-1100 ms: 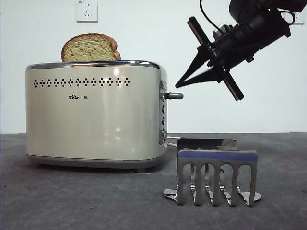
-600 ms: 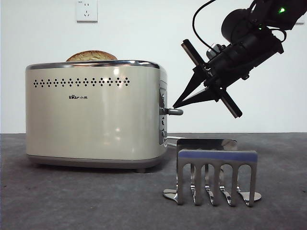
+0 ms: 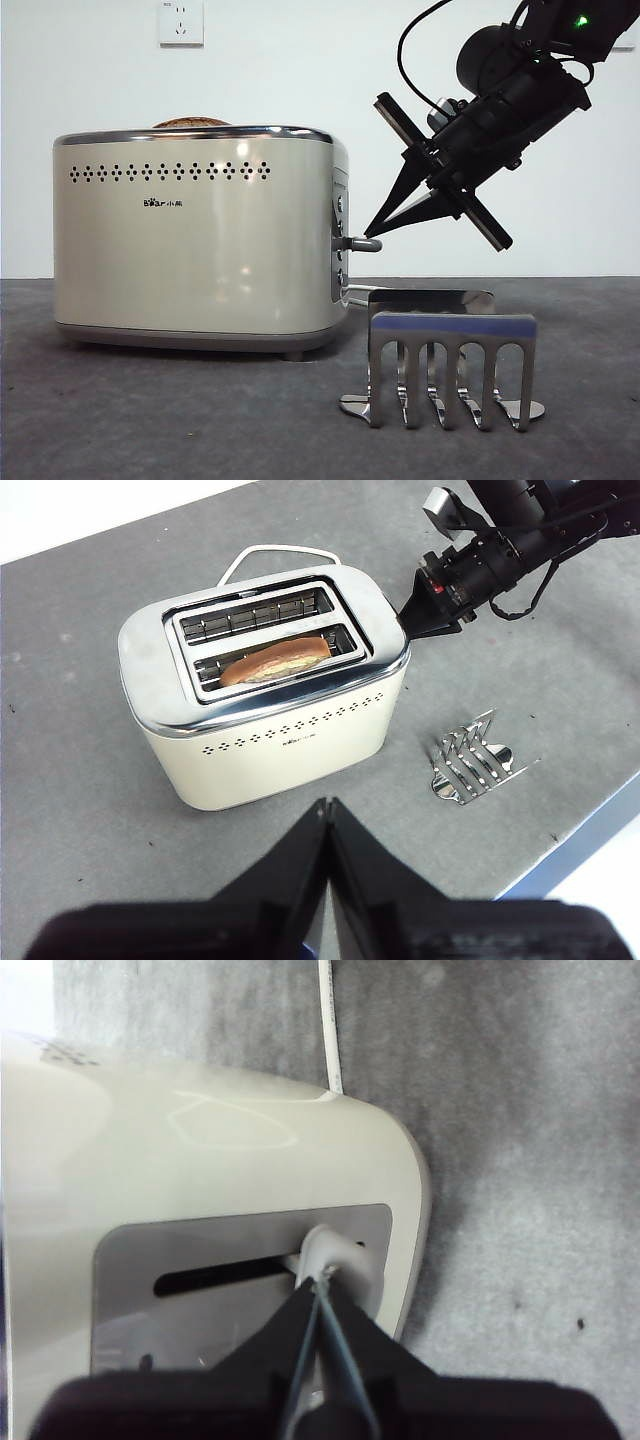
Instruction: Pick up a slice of bread from the rack,put the bread on the toaster,press the button
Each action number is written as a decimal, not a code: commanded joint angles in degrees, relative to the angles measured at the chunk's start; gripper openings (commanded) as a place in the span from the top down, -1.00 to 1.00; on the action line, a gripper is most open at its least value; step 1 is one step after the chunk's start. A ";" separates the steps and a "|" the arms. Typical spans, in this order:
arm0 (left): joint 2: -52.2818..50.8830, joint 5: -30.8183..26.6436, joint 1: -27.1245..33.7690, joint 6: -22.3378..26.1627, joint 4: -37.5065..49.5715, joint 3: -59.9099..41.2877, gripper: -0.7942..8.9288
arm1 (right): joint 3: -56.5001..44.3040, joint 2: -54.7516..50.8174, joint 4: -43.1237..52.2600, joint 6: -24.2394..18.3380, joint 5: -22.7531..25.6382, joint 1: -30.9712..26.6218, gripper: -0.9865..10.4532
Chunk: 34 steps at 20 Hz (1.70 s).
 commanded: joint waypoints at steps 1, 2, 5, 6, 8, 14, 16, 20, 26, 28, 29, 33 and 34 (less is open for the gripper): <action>-0.09 -0.09 -0.02 -0.11 0.20 -0.35 0.85 | -0.96 1.77 -1.81 -1.09 1.88 0.00 0.84; -0.09 -0.09 -0.02 -0.11 0.20 -0.35 0.85 | -0.96 2.21 -1.81 -1.07 1.86 0.00 0.84; -0.09 -0.07 -0.02 -0.11 0.20 -0.35 0.85 | -0.96 4.35 -2.03 -0.98 0.55 0.07 0.84; -0.09 -0.09 -0.02 -0.11 0.20 -0.35 0.85 | -0.96 5.03 -2.14 -1.03 0.31 0.11 0.84; -0.11 -0.09 -0.02 -0.11 0.20 -0.35 0.85 | -0.96 5.60 -3.19 -1.16 2.38 0.09 0.84; -0.09 -0.09 -0.02 -0.11 0.20 -0.35 0.85 | -0.96 5.84 -3.78 -1.55 2.29 0.07 0.84; -0.09 -0.15 -0.02 -0.09 0.20 -0.35 0.85 | -0.96 5.84 -3.78 -1.55 2.23 0.07 0.84; -0.09 -0.48 -0.02 -0.09 0.20 -0.35 0.85 | -0.96 5.84 -3.78 -1.55 1.62 0.04 0.84; -0.09 -0.48 -0.02 -0.11 0.22 -0.35 0.85 | -0.15 5.77 -3.34 -1.53 0.55 0.04 0.84; -0.09 -0.48 -0.02 -0.11 0.20 -0.35 0.85 | 1.18 5.77 -3.43 -1.53 -0.33 0.04 0.84; -0.09 -0.48 -0.02 -0.11 0.20 -0.35 0.85 | 2.19 5.77 -4.04 -1.53 -0.42 0.07 0.84; -0.09 -0.48 -0.02 -0.11 0.20 -0.35 0.85 | 8.74 5.68 -9.99 -3.76 -0.02 0.44 0.84; -0.09 -0.48 -0.02 -0.11 0.20 -0.35 0.85 | 10.49 5.44 -11.80 -4.35 0.22 0.48 0.84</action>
